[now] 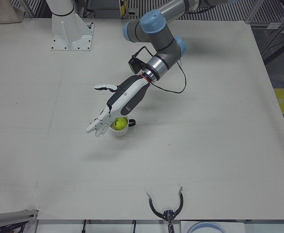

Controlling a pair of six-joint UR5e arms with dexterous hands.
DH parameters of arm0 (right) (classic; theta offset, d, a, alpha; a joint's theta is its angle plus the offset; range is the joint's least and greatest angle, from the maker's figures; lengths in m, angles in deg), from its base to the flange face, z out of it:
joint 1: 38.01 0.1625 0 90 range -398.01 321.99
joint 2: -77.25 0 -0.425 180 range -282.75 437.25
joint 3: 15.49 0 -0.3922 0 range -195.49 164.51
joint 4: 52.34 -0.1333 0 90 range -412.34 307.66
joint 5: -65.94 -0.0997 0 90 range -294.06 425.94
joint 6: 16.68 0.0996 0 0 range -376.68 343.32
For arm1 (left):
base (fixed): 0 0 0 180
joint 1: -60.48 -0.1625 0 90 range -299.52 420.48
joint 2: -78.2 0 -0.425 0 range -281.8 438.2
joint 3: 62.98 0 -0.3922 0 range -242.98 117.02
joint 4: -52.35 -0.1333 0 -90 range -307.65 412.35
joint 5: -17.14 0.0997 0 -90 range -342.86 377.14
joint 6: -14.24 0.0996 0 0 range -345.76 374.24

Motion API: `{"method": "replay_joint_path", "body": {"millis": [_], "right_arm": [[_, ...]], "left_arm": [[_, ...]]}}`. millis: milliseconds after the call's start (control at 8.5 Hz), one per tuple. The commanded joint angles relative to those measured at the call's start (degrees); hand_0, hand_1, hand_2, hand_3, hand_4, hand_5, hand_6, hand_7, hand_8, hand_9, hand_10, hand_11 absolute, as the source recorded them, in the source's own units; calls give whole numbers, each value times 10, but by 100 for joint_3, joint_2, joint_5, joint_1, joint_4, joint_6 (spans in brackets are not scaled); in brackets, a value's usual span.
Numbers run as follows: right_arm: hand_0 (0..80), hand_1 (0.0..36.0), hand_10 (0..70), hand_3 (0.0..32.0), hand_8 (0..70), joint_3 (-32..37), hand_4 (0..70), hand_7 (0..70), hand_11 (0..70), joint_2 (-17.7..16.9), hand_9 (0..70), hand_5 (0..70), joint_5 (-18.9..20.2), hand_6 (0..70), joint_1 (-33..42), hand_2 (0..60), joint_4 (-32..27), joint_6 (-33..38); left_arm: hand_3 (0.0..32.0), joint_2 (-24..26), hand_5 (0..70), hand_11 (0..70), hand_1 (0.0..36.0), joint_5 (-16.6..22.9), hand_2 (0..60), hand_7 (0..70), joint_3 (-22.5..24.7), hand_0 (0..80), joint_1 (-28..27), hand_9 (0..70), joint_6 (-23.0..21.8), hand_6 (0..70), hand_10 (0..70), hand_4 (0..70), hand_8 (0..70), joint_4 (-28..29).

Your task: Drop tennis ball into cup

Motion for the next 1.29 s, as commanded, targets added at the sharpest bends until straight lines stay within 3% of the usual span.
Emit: {"method": "replay_joint_path", "body": {"millis": [0,118,235,353,588,824,1176], "right_arm": [[0,0,0,0,0,-4,0,0,0,-9,0,0,0,0,0,0,0,0],[0,0,0,0,0,-4,0,0,0,0,0,0,0,0,0,0,0,-9],[0,0,0,0,0,-4,0,0,0,0,0,0,0,0,-9,0,0,0],[0,0,0,0,0,5,0,0,0,0,0,0,0,0,-9,0,0,0],[0,0,0,0,0,-4,0,0,0,0,0,0,0,0,0,0,0,0],[0,0,0,0,0,-4,0,0,0,0,0,0,0,0,0,0,0,0],[0,0,0,0,0,5,0,0,0,0,0,0,0,0,0,0,0,0]], "left_arm": [[0,840,81,22,360,52,128,188,553,800,981,23,-7,44,0,25,7,-987],[0,1351,73,12,358,44,121,192,143,738,1195,24,11,28,0,25,0,-1105],[0,1574,46,0,306,18,131,164,-383,582,1327,18,11,13,0,1,0,-1054],[0,1559,37,0,306,9,157,141,-815,569,1642,14,28,3,0,0,0,-905],[0,1288,43,0,324,-9,149,123,-1879,590,2189,10,28,3,0,0,0,-318],[0,691,55,0,359,9,157,126,-2094,638,2715,11,28,3,0,0,0,88],[0,653,58,0,360,18,190,124,-2006,648,2857,10,11,3,0,0,0,142]]}}
